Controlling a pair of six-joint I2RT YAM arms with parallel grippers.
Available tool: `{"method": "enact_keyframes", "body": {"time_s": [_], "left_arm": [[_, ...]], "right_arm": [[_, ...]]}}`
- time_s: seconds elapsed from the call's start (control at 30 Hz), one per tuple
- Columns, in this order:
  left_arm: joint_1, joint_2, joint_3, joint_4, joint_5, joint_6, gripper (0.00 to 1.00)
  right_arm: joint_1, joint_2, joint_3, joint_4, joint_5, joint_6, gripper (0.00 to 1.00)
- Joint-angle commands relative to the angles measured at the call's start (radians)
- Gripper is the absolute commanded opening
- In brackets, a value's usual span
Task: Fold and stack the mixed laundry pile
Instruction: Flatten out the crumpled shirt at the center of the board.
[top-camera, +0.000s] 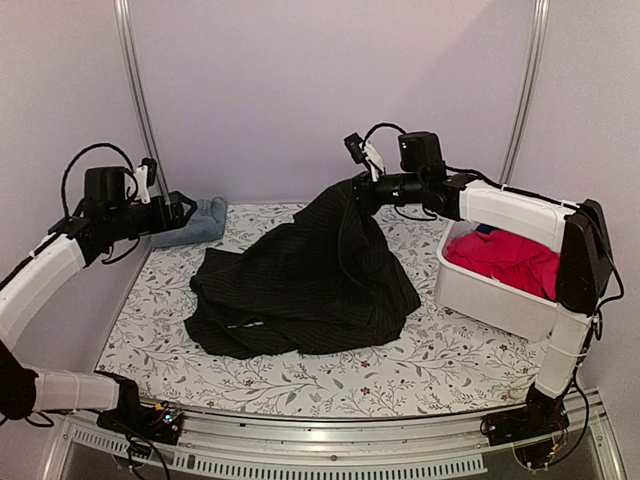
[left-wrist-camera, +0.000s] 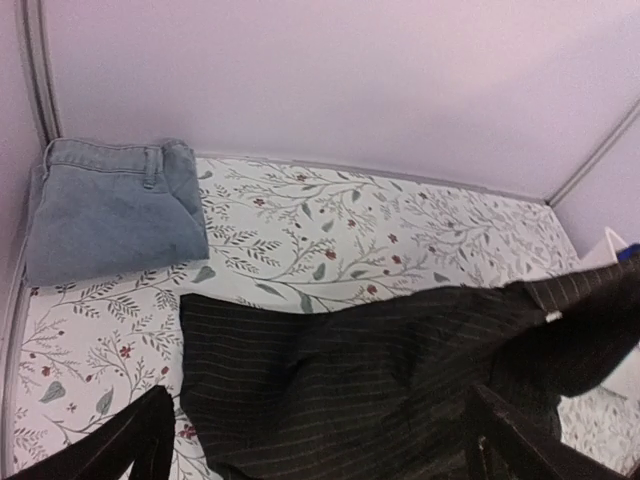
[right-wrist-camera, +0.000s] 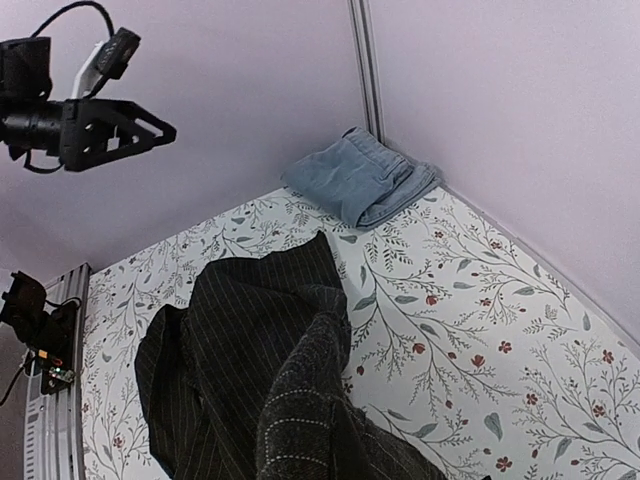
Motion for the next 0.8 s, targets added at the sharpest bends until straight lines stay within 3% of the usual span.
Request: {"method": "enact_keyframes", "body": {"time_s": [0.0, 0.17, 0.5, 0.6, 0.77], "left_arm": [[0.097, 0.277, 0.094, -0.045, 0.007, -0.108, 0.94], [0.131, 0.557, 0.279, -0.119, -0.044, -0.185, 0.76], [0.131, 0.901, 0.474, -0.182, -0.104, -0.163, 0.66], [0.130, 0.957, 0.493, -0.188, -0.112, -0.158, 0.59], [0.113, 1.021, 0.509, -0.182, -0.126, -0.151, 0.57]], "right_arm": [[0.011, -0.070, -0.091, -0.067, -0.037, -0.007, 0.00], [0.012, -0.104, -0.204, -0.087, 0.001, 0.010, 0.00], [0.013, -0.080, -0.193, -0.117, 0.050, 0.028, 0.00], [0.011, -0.065, -0.178, -0.131, 0.059, 0.026, 0.00], [0.008, -0.041, -0.151, -0.155, 0.071, 0.009, 0.00]]}}
